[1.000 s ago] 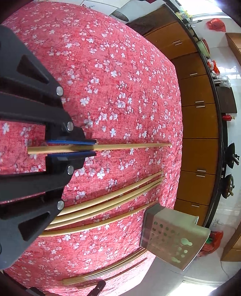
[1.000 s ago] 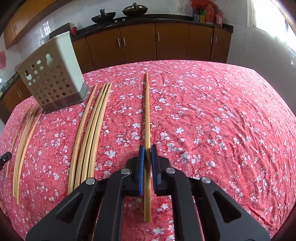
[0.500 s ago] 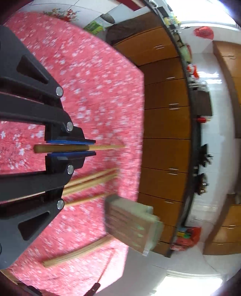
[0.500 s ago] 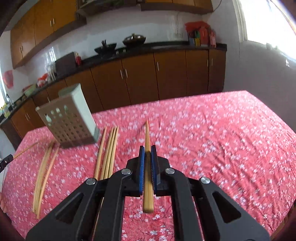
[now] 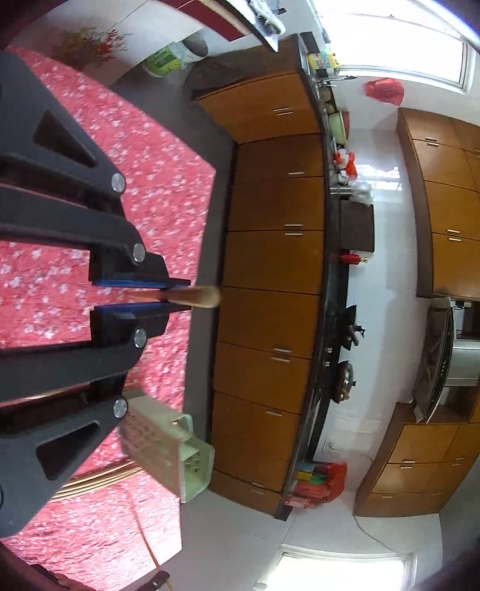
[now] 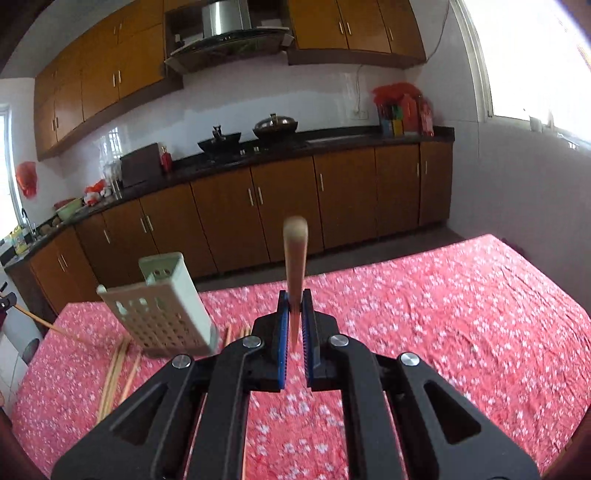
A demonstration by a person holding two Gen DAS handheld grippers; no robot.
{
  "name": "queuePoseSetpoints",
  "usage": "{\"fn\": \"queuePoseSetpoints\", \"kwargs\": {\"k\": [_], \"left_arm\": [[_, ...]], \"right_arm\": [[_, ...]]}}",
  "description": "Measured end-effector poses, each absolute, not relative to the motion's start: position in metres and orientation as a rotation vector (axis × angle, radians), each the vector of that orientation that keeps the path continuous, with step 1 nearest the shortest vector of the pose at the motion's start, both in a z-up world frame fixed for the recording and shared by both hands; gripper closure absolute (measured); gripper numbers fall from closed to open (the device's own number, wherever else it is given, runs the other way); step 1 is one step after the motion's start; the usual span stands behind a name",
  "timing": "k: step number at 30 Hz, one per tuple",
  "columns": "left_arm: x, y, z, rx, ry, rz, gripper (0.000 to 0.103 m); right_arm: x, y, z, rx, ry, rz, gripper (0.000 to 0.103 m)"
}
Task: Organize utensils
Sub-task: 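Lift both held chopsticks and carry them above the beige utensil holder, then lower the chopsticks into the holder and open both tools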
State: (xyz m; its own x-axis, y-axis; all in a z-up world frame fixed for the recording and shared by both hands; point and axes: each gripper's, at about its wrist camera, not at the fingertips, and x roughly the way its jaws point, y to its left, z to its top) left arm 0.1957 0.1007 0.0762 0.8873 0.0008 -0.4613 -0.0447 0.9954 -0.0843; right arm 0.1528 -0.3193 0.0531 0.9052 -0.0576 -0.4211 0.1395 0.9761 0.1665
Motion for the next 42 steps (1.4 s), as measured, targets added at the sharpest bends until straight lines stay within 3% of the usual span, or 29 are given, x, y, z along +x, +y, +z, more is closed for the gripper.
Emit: {"fn": "queuePoseSetpoints", "kwargs": {"k": [8, 14, 29, 30, 32, 33, 34, 42], "left_arm": [[0.197, 0.071, 0.155, -0.123, 0.285, -0.047, 0.096], [0.196, 0.031, 0.203, -0.192, 0.139, -0.148, 0.096], [0.254, -0.039, 0.131, -0.152, 0.263, -0.21, 0.095], [0.257, -0.038, 0.127, -0.16, 0.278, -0.207, 0.095], [0.258, -0.034, 0.123, -0.174, 0.292, -0.202, 0.092], [0.257, -0.03, 0.122, -0.179, 0.296, -0.2, 0.09], [0.255, -0.029, 0.122, -0.18, 0.294, -0.195, 0.087], [0.219, 0.004, 0.135, -0.177, 0.248, -0.149, 0.064]], "right_arm": [[0.155, -0.304, 0.136, 0.238, 0.185, 0.002, 0.096], [0.157, -0.279, 0.169, 0.275, 0.038, 0.085, 0.096], [0.21, -0.253, 0.102, 0.243, 0.228, 0.099, 0.095], [0.208, -0.252, 0.102, 0.243, 0.229, 0.1, 0.094], [0.205, -0.251, 0.104, 0.244, 0.229, 0.109, 0.08], [0.201, -0.25, 0.106, 0.244, 0.222, 0.106, 0.06], [0.198, -0.251, 0.107, 0.244, 0.213, 0.105, 0.055], [0.162, -0.268, 0.118, 0.221, 0.2, 0.059, 0.055]]}}
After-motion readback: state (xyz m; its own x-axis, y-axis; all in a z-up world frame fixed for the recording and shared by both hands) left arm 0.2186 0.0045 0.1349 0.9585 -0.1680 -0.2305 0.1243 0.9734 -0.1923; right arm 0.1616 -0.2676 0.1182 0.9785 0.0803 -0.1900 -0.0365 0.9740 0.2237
